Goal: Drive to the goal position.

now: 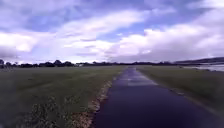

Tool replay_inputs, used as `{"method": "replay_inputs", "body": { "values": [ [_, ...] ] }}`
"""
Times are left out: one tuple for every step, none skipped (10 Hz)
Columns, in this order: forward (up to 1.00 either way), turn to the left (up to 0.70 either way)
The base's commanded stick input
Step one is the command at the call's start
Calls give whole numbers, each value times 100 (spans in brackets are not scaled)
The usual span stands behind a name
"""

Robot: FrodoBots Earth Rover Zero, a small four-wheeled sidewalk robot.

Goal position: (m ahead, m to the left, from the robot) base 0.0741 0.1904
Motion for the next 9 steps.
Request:
{"method": "replay_inputs", "body": {
  "values": [
    [70, -14],
    [70, -14],
    [70, -14],
    [70, -14],
    [70, -14],
    [70, -14],
    [70, -14],
    [65, -13],
    [57, -11]
  ]
}}
